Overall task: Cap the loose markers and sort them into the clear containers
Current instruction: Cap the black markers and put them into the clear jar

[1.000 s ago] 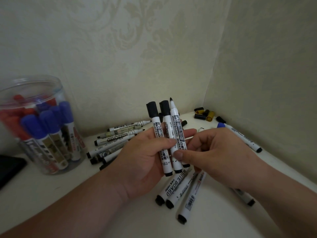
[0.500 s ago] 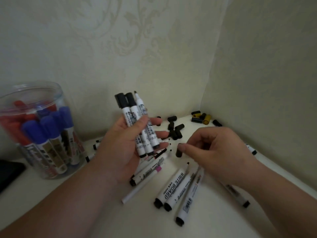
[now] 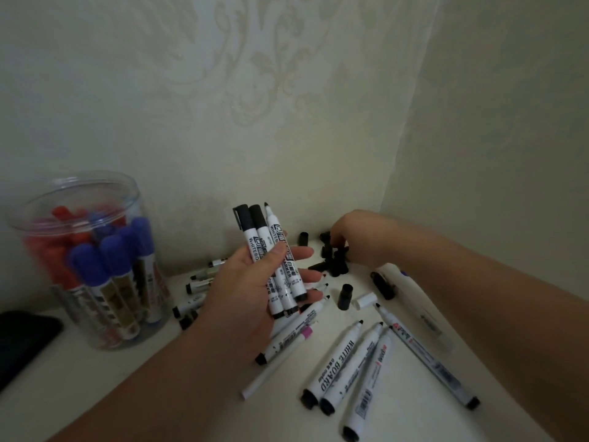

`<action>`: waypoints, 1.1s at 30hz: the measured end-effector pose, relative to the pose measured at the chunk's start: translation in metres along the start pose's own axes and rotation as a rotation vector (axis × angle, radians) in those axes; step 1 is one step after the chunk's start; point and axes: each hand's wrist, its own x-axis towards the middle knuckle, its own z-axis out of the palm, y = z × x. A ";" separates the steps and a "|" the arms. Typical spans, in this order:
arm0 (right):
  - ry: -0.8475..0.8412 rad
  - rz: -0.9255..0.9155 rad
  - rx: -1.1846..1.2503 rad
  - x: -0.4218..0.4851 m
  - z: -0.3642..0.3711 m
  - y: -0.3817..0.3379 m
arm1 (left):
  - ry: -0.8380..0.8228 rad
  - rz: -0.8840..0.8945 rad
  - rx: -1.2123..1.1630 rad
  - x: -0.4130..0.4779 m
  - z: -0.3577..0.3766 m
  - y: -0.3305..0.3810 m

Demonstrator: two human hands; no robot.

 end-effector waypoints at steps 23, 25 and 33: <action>-0.005 -0.090 0.036 0.013 -0.002 0.012 | -0.032 -0.011 -0.015 -0.001 0.001 -0.005; -0.008 -0.144 0.030 0.017 0.000 0.012 | -0.036 -0.015 -0.009 0.000 0.001 -0.005; 0.065 -0.182 0.022 0.029 0.010 0.013 | -0.071 -0.043 0.014 -0.003 0.003 -0.005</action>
